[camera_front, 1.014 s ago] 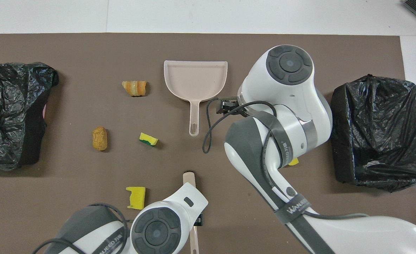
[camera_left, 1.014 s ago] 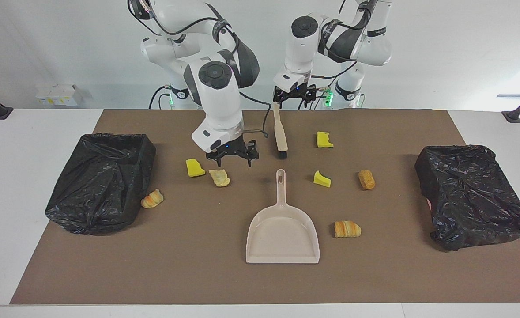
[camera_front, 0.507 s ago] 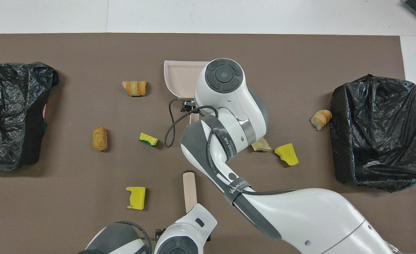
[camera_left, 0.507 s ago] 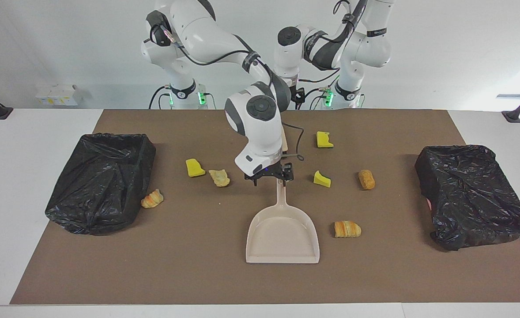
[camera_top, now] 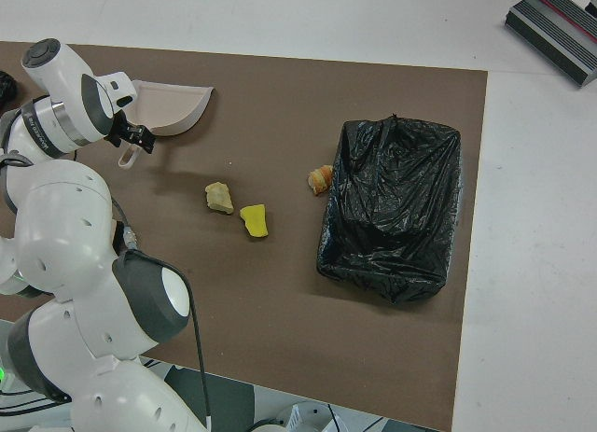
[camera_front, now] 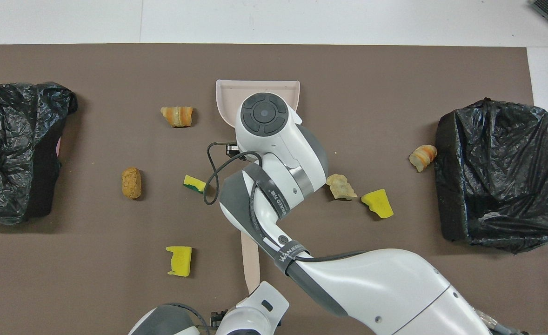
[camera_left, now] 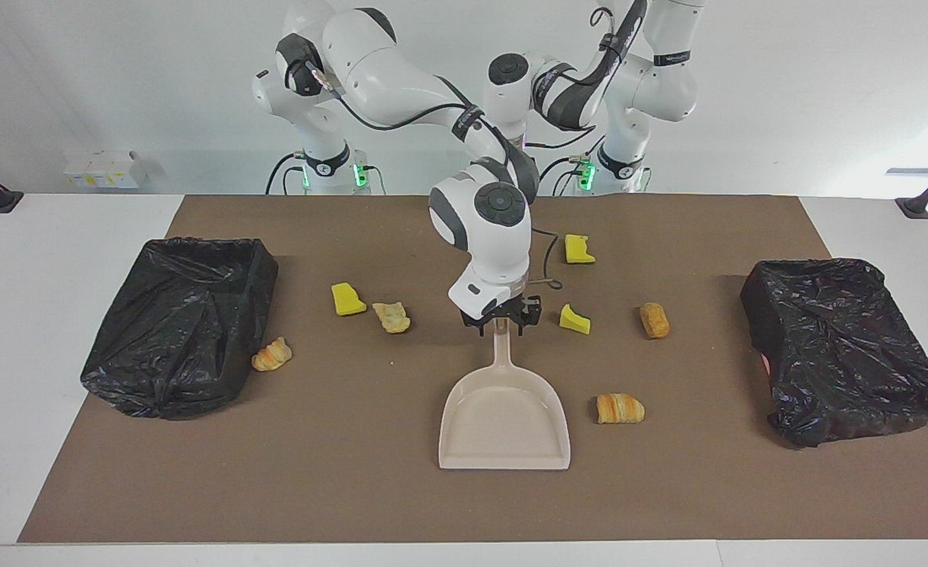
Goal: Sweep and dump trash in bin
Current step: 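Grasp the dustpan handle with the right gripper while the left gripper grasps the brush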
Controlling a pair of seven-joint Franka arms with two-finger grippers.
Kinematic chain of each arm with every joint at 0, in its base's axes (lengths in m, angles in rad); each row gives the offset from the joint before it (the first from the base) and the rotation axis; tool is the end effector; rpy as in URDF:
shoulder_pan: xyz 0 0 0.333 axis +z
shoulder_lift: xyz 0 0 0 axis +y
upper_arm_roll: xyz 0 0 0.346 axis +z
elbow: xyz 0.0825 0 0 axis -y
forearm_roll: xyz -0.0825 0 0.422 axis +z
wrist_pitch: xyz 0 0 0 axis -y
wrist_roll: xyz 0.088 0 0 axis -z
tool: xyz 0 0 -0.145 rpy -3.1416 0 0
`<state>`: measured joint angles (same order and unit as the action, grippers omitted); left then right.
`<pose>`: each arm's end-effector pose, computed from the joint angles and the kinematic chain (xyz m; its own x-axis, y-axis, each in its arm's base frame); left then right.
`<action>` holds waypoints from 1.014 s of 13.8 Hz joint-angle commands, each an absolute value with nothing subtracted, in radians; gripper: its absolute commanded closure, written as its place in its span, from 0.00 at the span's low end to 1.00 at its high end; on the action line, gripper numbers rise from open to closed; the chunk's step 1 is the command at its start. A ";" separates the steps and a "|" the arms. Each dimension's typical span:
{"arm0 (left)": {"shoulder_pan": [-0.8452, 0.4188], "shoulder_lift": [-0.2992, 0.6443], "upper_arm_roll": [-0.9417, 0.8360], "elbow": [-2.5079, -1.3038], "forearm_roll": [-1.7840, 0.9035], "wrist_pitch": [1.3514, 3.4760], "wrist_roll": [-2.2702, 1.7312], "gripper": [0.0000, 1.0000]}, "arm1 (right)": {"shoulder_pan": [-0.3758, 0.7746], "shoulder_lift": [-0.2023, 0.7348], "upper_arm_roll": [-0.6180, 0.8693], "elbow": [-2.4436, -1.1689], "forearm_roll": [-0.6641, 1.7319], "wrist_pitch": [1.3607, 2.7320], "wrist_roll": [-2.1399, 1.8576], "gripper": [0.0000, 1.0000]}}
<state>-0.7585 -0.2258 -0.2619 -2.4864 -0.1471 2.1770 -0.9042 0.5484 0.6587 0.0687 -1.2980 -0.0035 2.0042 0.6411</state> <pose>0.2331 -0.3932 0.3285 0.9949 -0.0160 -0.0991 -0.0198 -0.9991 -0.0373 0.6541 0.4497 0.3339 0.9991 -0.0384 0.0158 -0.0374 -0.9975 -0.0602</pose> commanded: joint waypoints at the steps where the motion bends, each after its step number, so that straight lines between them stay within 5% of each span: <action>1: -0.787 -0.216 -0.247 -2.510 -0.170 2.214 -0.919 0.00 | 0.549 0.658 0.071 -1.299 -0.031 2.010 0.672 0.64; 4: -0.793 -0.196 -0.247 -2.510 -0.181 2.226 -0.913 0.00 | 0.546 0.657 0.072 -1.322 -0.031 2.019 0.660 0.67; 6: -0.793 -0.196 -0.247 -2.510 -0.183 2.226 -0.907 0.00 | 0.546 0.657 0.072 -1.322 -0.031 2.023 0.660 0.56; 8: -0.793 -0.196 -0.247 -2.510 -0.183 2.226 -0.904 0.00 | 0.545 0.655 0.072 -1.330 -0.031 2.023 0.655 0.57; 9: -0.793 -0.196 -0.247 -2.510 -0.183 2.226 -0.904 0.13 | 0.545 0.652 0.071 -1.338 -0.032 2.023 0.644 0.59; 11: -0.793 -0.192 -0.247 -2.508 -0.186 2.229 -0.891 0.74 | 0.545 0.652 0.069 -1.336 -0.035 2.022 0.618 1.00; 14: -0.793 -0.184 -0.247 -2.497 -0.199 2.240 -0.891 1.00 | 0.528 0.606 0.072 -1.338 -0.038 1.997 0.601 1.00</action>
<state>-0.7693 -0.1848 -0.2615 -2.4916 -0.1797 2.2131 -0.9007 0.5460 0.6544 0.0681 -1.3167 -0.0254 2.0041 0.6333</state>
